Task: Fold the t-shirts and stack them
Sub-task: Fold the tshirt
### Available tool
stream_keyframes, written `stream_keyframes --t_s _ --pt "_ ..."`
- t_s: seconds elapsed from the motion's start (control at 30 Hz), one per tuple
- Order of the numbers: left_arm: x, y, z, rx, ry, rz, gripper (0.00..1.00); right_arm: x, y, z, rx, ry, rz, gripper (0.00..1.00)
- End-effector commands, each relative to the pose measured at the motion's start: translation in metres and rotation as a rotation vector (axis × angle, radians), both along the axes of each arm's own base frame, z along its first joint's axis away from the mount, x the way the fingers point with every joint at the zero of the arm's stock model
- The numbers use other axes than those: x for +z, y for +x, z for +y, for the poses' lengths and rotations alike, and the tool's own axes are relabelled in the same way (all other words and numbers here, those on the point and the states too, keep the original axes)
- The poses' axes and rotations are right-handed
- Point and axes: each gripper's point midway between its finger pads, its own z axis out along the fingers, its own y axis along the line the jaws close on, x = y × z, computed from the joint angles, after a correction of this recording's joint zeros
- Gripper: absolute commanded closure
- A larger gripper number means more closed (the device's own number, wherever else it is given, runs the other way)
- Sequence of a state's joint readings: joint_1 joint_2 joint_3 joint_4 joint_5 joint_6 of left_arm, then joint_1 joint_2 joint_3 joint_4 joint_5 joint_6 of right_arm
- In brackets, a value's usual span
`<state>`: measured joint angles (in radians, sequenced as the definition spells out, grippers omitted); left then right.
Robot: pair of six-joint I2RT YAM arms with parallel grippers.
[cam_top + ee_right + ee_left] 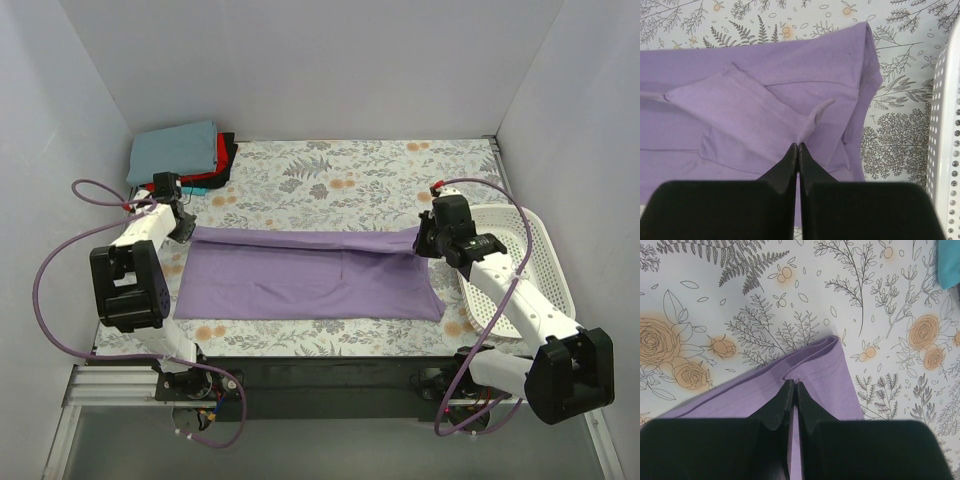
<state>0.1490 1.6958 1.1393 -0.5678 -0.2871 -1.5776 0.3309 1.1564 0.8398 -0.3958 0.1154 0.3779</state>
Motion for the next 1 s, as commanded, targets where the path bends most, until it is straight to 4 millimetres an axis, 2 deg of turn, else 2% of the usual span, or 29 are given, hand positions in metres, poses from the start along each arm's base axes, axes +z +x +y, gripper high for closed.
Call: stream_keyframes --t_s 0.0,0.27,0.43,0.77,0.8,0.83,0.87,0.9,0.93,0.97 --pt "0.019 -0.004 0.005 0.009 0.018 -0.045 1.00 0.004 -0.004 0.003 0.007 0.015 -0.014 0.99" --pt "0.013 -0.018 0.006 0.026 0.016 -0.022 1.00 0.000 -0.009 0.001 0.002 0.010 -0.006 0.99" --pt "0.015 -0.019 0.007 0.026 0.012 -0.028 1.00 -0.001 -0.011 -0.001 -0.001 0.004 0.000 0.99" --pt "-0.001 -0.035 0.002 0.044 -0.029 0.006 1.00 -0.026 -0.023 -0.002 -0.006 0.007 0.065 0.98" --pt "-0.002 -0.036 0.001 0.051 -0.034 0.003 0.88 -0.028 -0.024 -0.001 -0.005 0.009 0.069 0.94" --pt "0.000 -0.040 0.002 0.067 -0.035 -0.005 0.79 -0.028 -0.026 0.000 0.002 0.016 0.072 0.81" --pt "0.001 -0.042 0.003 0.075 -0.035 -0.013 0.73 -0.027 -0.025 0.002 0.008 0.024 0.065 0.73" --pt "0.004 -0.043 0.005 0.083 -0.033 -0.021 0.62 -0.027 -0.026 0.004 0.018 0.033 0.065 0.65" --pt "0.008 -0.042 0.006 0.084 -0.030 -0.033 0.58 -0.024 -0.025 0.005 0.023 0.040 0.056 0.54" --pt "0.014 -0.041 0.007 0.083 -0.024 -0.053 0.55 -0.021 -0.025 0.006 0.027 0.046 0.046 0.50"
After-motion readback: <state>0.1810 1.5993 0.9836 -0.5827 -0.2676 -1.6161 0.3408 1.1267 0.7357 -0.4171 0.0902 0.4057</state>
